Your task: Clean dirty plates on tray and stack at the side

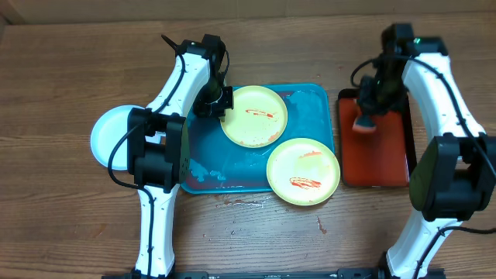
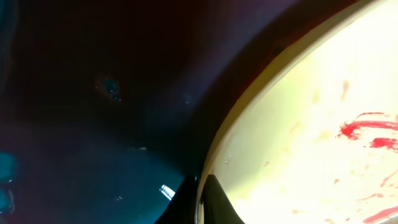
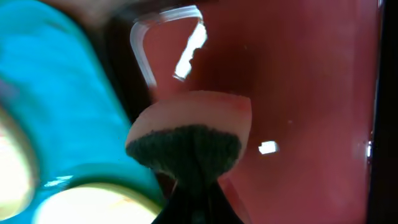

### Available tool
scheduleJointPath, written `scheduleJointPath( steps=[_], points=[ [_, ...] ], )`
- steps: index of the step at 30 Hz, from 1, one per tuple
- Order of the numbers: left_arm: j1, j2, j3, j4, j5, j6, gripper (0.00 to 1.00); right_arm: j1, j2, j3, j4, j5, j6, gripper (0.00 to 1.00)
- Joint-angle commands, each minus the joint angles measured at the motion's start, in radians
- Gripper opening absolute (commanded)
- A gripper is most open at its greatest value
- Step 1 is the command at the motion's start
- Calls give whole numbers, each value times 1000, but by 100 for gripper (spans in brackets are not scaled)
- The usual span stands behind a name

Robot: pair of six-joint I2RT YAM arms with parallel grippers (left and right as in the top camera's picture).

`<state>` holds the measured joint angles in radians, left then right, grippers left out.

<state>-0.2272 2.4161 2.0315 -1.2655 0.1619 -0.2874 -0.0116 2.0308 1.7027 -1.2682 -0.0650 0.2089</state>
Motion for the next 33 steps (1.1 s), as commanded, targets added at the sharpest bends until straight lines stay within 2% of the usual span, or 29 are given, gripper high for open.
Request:
scheduleJointPath(
  steps=[1,6,14,18,21,27,33],
  points=[
    [14,5,-22,16,-50,-5,4,-3,-37,-90,59,64,4,4],
    [14,5,-22,18,-50,-5,4,20,-45,-76,55,53,-8,4],
    [13,5,-22,18,-50,-5,4,170,-52,123,36,-6,32,4],
    [14,5,-22,18,-49,-5,4,269,-41,154,129,-33,148,4],
    [13,5,-22,18,-45,-5,4,337,16,155,220,-124,212,4],
    [13,5,-22,18,-36,-5,4,401,155,211,324,-311,264,4],
    [13,5,-22,18,-30,-5,4,450,241,270,377,-329,303,4]
  ],
)
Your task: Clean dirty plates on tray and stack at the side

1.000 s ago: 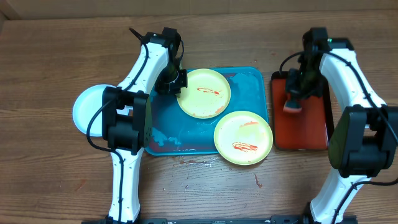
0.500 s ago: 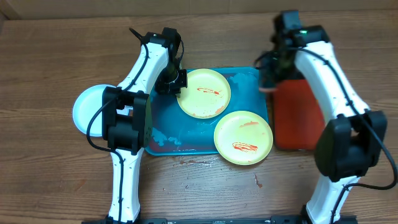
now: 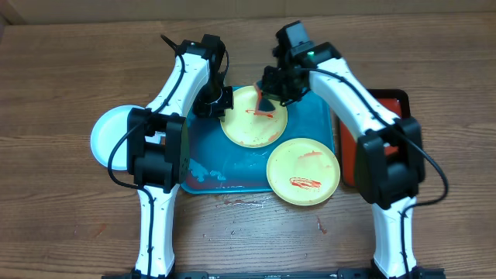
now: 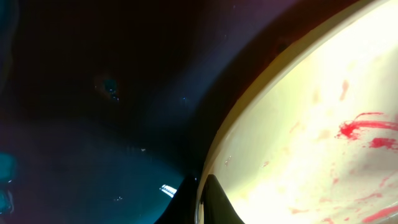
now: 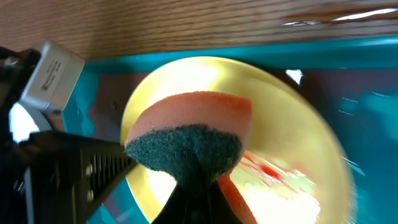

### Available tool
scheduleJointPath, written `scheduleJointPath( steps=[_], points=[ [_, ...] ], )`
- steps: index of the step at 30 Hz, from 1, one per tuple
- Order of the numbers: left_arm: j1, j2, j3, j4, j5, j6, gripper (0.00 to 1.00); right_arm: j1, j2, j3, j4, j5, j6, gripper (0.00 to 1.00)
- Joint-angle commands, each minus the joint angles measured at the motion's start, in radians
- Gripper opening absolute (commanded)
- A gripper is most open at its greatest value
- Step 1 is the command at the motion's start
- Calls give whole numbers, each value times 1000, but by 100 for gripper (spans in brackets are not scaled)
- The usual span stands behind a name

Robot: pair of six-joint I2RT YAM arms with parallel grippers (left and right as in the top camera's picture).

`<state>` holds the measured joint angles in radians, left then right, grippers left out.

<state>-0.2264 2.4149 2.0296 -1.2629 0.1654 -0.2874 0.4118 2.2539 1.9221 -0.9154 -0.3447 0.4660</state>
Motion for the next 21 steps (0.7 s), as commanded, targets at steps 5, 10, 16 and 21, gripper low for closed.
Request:
scheduleJointPath(
  steps=[5,10,16,21],
  points=[
    [13,6,-20,16,-33,-5,4,56,61,49,74,-29,79,4],
    [13,6,-20,17,-34,-5,4,101,72,49,128,48,109,4],
    [13,6,-20,16,-34,-5,4,117,106,48,210,128,142,4],
    [13,6,-20,19,-34,-5,4,116,133,47,230,146,141,4]
  ],
)
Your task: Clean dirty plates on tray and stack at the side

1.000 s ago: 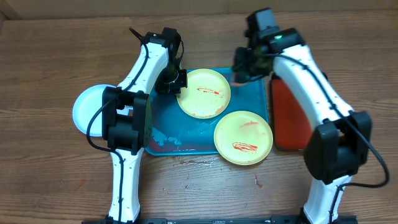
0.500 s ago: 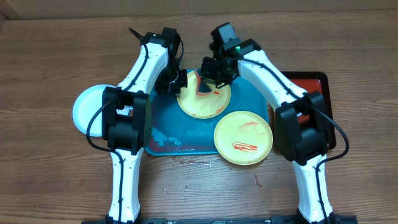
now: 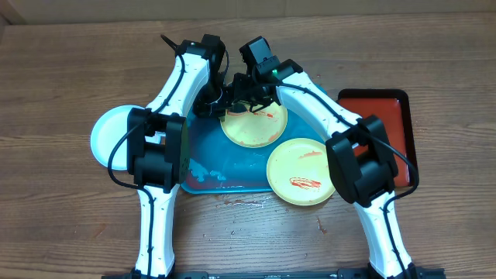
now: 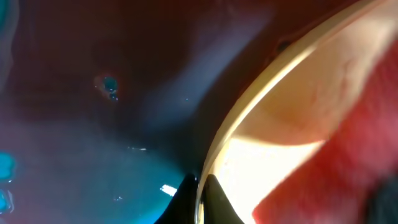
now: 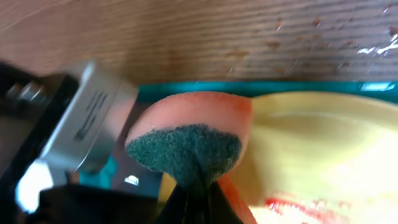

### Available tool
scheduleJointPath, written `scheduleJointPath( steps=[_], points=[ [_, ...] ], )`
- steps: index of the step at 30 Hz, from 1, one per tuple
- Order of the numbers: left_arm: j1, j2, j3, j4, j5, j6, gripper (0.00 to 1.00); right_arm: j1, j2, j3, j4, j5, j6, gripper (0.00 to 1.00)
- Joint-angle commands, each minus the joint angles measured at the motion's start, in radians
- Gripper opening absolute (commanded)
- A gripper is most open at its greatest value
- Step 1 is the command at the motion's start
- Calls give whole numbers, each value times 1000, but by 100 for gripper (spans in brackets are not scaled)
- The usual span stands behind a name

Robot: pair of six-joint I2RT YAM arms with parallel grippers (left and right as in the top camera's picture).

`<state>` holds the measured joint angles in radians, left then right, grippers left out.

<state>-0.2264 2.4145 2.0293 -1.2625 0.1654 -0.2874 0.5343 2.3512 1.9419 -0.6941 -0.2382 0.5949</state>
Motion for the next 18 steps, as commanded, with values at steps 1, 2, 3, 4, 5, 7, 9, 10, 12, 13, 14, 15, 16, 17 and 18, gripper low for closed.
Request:
scheduleJointPath(
  steps=[1,2,3,4,5,7,9,10,12,13,14,15,16,17,18],
  points=[
    [13,7,-19,19,-34,-5,4,-7,39,27,9,51,12,4],
    [13,7,-19,19,-34,-5,5,-7,41,27,8,59,12,4],
    [13,7,-19,19,-34,-5,4,-7,42,26,5,66,12,4],
    [13,7,-19,19,-34,-5,4,-7,46,26,5,71,11,4],
    [13,7,-19,19,-34,-5,4,-7,47,26,3,74,11,4],
    [13,7,-19,19,-34,-5,4,-7,49,17,2,90,12,4],
    [13,7,-19,19,-34,-5,4,-7,49,2,4,104,11,4],
    [13,7,-19,19,-34,-5,4,-7,49,-1,-2,111,11,4],
    [13,7,-19,19,-34,-5,4,-7,49,-6,-20,130,7,4],
    [13,7,-19,19,-34,-5,4,-7,49,-6,-31,140,7,4],
    [13,7,-19,19,-34,-5,4,-8,49,-6,-44,154,6,4],
    [13,7,-19,19,-34,-5,4,-8,49,-6,-59,169,0,4],
    [13,7,-19,19,-34,-5,4,-9,49,-6,-76,187,0,4],
    [13,7,-19,19,-34,-5,4,-10,49,-6,-91,199,0,4],
    [13,7,-19,20,-34,-5,4,-13,49,-6,-111,205,-3,4]
  ],
)
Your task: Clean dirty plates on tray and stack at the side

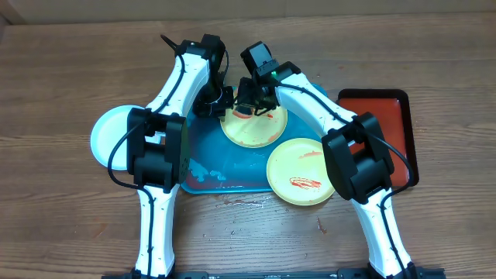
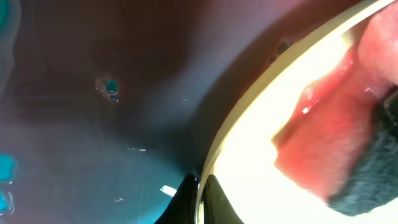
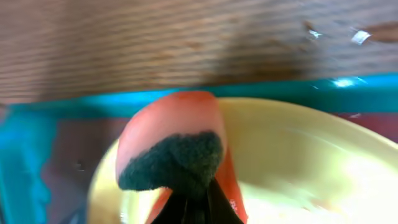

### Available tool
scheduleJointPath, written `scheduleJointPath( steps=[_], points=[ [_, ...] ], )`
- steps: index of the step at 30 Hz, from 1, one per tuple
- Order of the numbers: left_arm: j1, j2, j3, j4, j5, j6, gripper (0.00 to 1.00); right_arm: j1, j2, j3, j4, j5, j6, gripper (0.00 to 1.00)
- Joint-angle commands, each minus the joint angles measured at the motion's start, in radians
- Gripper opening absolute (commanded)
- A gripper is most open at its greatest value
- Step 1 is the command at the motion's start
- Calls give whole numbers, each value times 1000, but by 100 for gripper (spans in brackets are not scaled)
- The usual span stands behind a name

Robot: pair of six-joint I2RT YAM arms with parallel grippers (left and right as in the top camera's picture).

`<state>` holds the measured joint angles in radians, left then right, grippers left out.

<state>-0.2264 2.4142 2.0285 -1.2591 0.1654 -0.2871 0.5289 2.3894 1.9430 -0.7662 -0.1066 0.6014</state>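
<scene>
Two yellow-green plates with red smears are in view. The upper plate [image 1: 254, 122] lies on the teal tray [image 1: 310, 105]; my left gripper [image 1: 219, 101] is shut on its left rim [image 2: 249, 124]. My right gripper [image 1: 253, 99] is shut on an orange sponge [image 3: 171, 134] with a dark green scouring side [image 3: 171, 163], pressed on that plate's upper left part. The sponge [image 2: 323, 155] also shows in the left wrist view. The second plate [image 1: 303, 171] overlaps the tray's lower right corner.
A pale blue plate [image 1: 108, 133] lies on the wooden table left of the tray. A red tray [image 1: 387, 124] sits at the right. Water pools on the teal tray's lower left [image 1: 209, 172], and small drips mark the table below it [image 1: 319, 225].
The sponge in my right gripper has come down onto the upper plate's top left part; it was just above the rim. My left gripper has not moved.
My right gripper held the sponge over the red tray while my left gripper held the upper plate's rim. Then the sponge was above the upper plate, then near its top left edge. Now it is pressed on the plate.
</scene>
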Motion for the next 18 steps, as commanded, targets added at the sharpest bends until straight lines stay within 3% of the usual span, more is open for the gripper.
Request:
scheduleJointPath(
  steps=[1,18],
  points=[
    [13,7,-19,17,-34,-5,4,-10,11,-8,-49,72,-24,4],
    [13,7,-19,19,-38,-5,4,-93,10,8,-247,211,-139,4]
  ],
)
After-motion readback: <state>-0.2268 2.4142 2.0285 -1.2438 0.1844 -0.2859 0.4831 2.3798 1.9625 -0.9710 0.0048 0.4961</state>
